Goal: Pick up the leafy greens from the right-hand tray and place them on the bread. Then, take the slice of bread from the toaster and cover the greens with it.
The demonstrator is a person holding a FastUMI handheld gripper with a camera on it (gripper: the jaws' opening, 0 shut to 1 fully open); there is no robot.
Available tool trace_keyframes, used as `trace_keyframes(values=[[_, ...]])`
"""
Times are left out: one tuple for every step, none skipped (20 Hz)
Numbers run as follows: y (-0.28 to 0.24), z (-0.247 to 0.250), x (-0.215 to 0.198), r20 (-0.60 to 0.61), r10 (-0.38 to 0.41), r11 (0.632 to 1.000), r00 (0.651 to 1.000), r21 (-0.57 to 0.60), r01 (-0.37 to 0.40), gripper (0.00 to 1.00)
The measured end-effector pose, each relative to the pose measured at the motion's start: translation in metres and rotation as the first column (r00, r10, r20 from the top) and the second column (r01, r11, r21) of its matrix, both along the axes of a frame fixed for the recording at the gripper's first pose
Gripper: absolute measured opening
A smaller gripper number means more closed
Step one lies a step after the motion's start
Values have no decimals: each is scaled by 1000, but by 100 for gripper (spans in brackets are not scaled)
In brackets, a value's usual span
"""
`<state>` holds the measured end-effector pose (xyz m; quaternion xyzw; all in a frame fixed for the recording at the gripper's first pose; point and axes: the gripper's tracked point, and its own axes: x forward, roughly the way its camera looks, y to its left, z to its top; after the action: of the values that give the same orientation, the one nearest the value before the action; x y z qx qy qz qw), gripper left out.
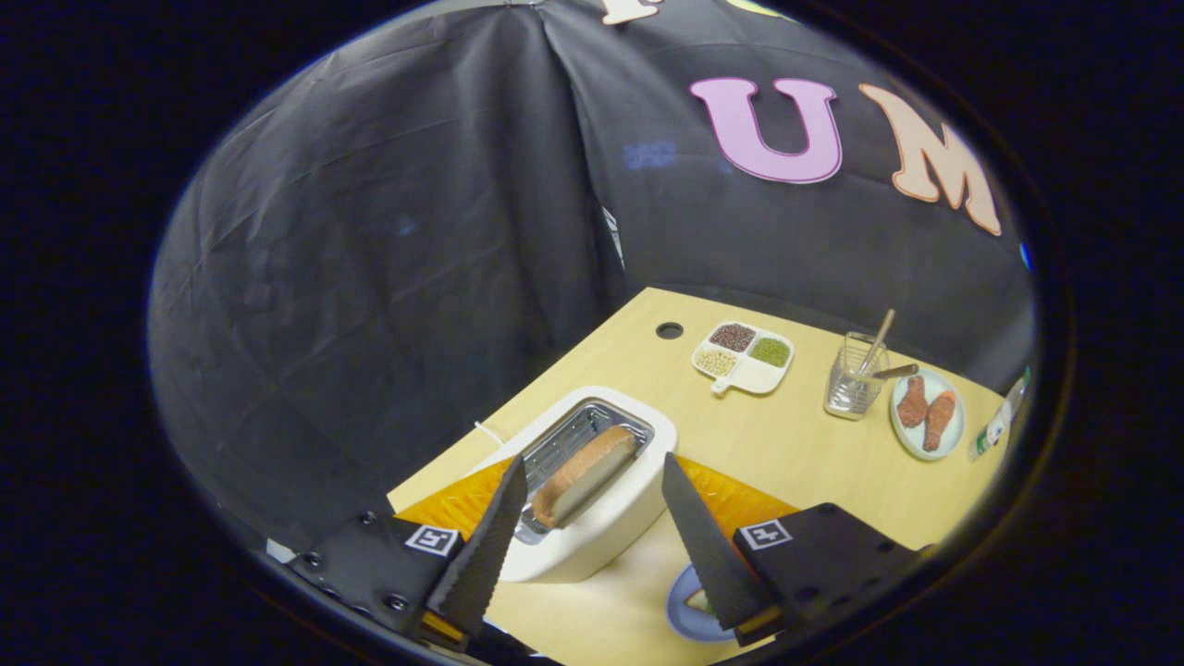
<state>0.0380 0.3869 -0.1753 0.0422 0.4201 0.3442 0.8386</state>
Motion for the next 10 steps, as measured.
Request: trace_keyframes(values=[[2, -2, 5, -2, -9, 1000, 1000, 0, 9, 95], [6, -7, 8, -17, -13, 1000, 1000, 2, 13, 95], [10, -12, 8, -32, -15, 1000, 999, 7, 15, 95], [12, -17, 10, -44, -21, 1000, 999, 4, 21, 94], [12, -20, 13, -43, -24, 1000, 999, -2, 23, 94], [16, -27, 20, -40, -29, 1000, 999, -11, 28, 94], [17, -27, 16, -55, -28, 1000, 998, -9, 27, 89], [20, -27, 14, -72, -28, 1000, 997, -2, 27, 84], [24, -30, 14, -82, -34, 999, 996, 1, 34, 79], [26, -30, 15, -93, -34, 999, 995, 9, 35, 71]])
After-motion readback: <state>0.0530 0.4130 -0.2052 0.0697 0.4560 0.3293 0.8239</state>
